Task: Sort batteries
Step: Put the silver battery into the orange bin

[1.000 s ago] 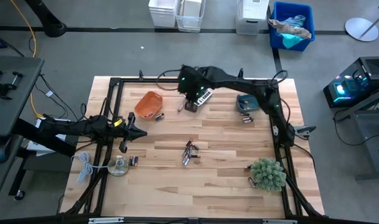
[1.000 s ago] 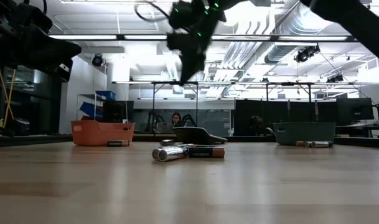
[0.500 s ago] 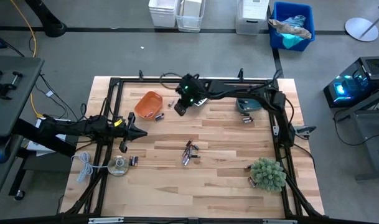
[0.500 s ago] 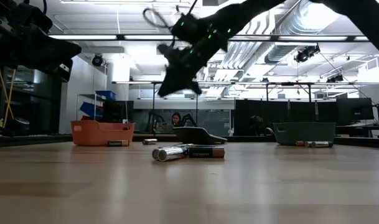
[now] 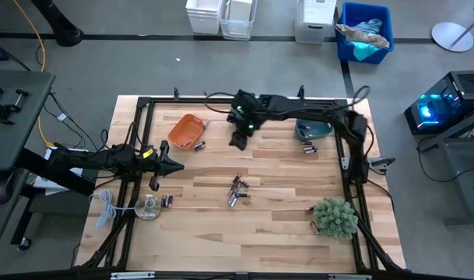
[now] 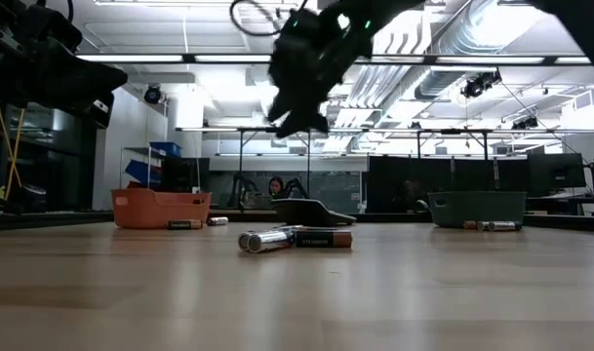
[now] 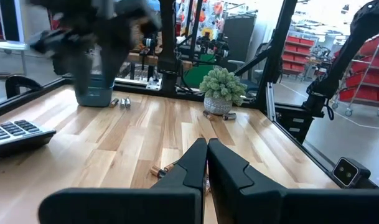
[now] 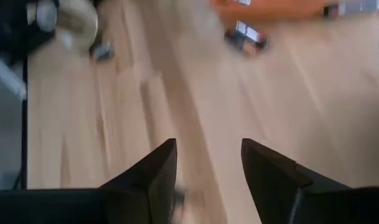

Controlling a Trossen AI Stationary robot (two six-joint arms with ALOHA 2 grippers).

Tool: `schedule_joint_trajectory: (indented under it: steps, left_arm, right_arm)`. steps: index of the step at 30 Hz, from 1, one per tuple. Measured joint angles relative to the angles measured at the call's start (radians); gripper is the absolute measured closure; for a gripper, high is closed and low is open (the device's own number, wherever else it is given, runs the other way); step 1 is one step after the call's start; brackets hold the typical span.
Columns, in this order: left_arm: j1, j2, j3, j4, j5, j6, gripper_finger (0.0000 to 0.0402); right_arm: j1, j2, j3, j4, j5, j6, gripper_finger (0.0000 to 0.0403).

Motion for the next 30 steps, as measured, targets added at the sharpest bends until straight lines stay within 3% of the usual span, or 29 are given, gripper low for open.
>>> schedule_joint_trajectory:
  steps: [7,10,13,15,17,19,23,27,30]
  left_arm:
    - [0.000,0.000,0.000,0.001,0.000,0.000,0.0396]
    - [0.000,0.000,0.000,0.020,-0.013,-0.020,0.0396]
    - [0.000,0.000,0.000,0.108,-0.021,-0.159,0.0396]
    - [0.000,0.009,-0.002,0.207,-0.109,-0.204,0.0397]
    - [0.008,0.051,-0.001,0.348,-0.279,-0.221,0.0397]
    - [0.032,0.123,0.008,0.450,-0.331,-0.224,0.0397]
    - [0.094,0.389,0.119,0.454,-0.214,-0.227,0.0397]
    - [0.182,0.724,0.344,0.287,-0.048,-0.121,0.0397]
    - [0.259,0.934,0.530,0.058,-0.050,-0.084,0.0395]
  right_arm:
    - [0.054,-0.254,0.000,-0.226,0.072,-0.015,0.0227]
    - [0.105,-0.371,-0.005,-0.340,0.269,0.040,0.0226]
    - [0.162,-0.498,-0.059,-0.432,0.460,0.164,0.0226]
    - [0.196,-0.587,-0.142,-0.447,0.523,0.287,0.0226]
    - [0.233,-0.685,-0.262,-0.445,0.564,0.429,0.0226]
    - [0.266,-0.773,-0.392,-0.432,0.610,0.563,0.0226]
    - [0.265,-0.901,-0.617,-0.406,0.651,0.740,0.0226]
    - [0.193,-0.931,-0.761,-0.371,0.602,0.623,0.0226]
    - [0.136,-0.898,-0.846,-0.331,0.558,0.433,0.0226]
